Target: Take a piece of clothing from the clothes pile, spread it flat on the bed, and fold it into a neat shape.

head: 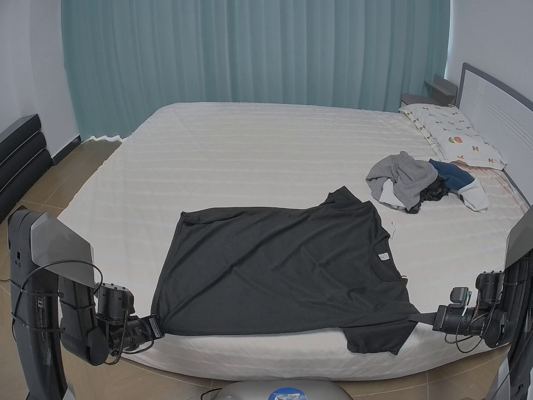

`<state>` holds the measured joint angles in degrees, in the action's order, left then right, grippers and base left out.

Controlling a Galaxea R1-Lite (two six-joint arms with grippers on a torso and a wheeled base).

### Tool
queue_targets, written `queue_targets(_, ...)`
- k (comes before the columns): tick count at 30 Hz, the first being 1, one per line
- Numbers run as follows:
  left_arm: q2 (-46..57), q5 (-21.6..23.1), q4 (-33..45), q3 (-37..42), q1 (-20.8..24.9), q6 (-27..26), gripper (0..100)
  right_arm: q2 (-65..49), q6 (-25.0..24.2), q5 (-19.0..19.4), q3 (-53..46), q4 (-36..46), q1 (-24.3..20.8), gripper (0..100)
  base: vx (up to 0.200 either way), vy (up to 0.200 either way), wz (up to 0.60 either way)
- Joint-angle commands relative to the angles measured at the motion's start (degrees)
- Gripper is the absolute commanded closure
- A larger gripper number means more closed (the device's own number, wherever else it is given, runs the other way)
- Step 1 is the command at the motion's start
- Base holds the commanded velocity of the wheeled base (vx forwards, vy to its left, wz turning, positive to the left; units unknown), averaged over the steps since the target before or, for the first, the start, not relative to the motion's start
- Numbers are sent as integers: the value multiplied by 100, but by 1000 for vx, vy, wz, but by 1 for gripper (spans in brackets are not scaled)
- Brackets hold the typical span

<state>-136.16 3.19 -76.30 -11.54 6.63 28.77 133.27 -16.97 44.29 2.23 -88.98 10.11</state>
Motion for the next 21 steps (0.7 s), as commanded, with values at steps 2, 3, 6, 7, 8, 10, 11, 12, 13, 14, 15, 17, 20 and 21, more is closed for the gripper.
queue_targets(2, 151, -3, -8, 109, -22, 15, 100, -3, 27, 1, -39, -58, -9, 100, 0, 0, 0)
queue_targets(3, 177, -12, -8, 100, -22, 15, 100, -3, 27, 1, -47, -58, -9, 100, 0, 0, 0)
queue_targets(6, 353, -21, -8, 109, -30, 41, 100, -46, 36, 10, -153, -58, -9, 100, 0, 0, 0)
queue_targets(7, 414, -29, -8, 126, -30, 67, 100, -55, 71, 10, -223, -67, -9, 100, 0, 0, 0)
queue_targets(8, 467, -56, 1, 144, -48, 76, 100, -55, 141, 1, -223, -49, -17, 100, 0, 0, 0)
queue_targets(10, 538, -117, 1, 214, -101, 50, 100, -20, 282, 1, -223, -49, -9, 100, 0, 0, 0)
queue_targets(11, 555, -144, 1, 232, -127, 41, 100, -11, 343, 1, -223, -14, 0, 100, 0, 0, 0)
queue_targets(12, 573, -170, -8, 223, -153, 41, 100, -11, 361, 1, -223, 12, 0, 100, 0, 0, 0)
queue_targets(13, 590, -179, 1, 223, -171, 41, 100, -11, 361, 1, -223, 39, -9, 100, 0, 0, 0)
queue_targets(14, 625, -196, 1, 223, -233, 32, 100, -46, 379, 1, -223, 135, -17, 100, 0, 0, 0)
queue_targets(15, 625, -196, 1, 223, -233, 32, 100, -46, 379, 1, -223, 135, -17, 100, 0, 0, 0)
queue_targets(17, 652, -196, 1, 249, -268, 32, 100, -178, 466, -8, -223, 373, -70, 100, 0, 0, 0)
queue_targets(20, 661, -196, -8, 346, -259, -73, 100, -389, 713, -34, -223, 856, -105, 100, 0, 0, 0)
queue_targets(21, 661, -196, -8, 381, -268, -152, 100, -468, 836, -34, -223, 1014, -97, 100, 0, 0, 0)
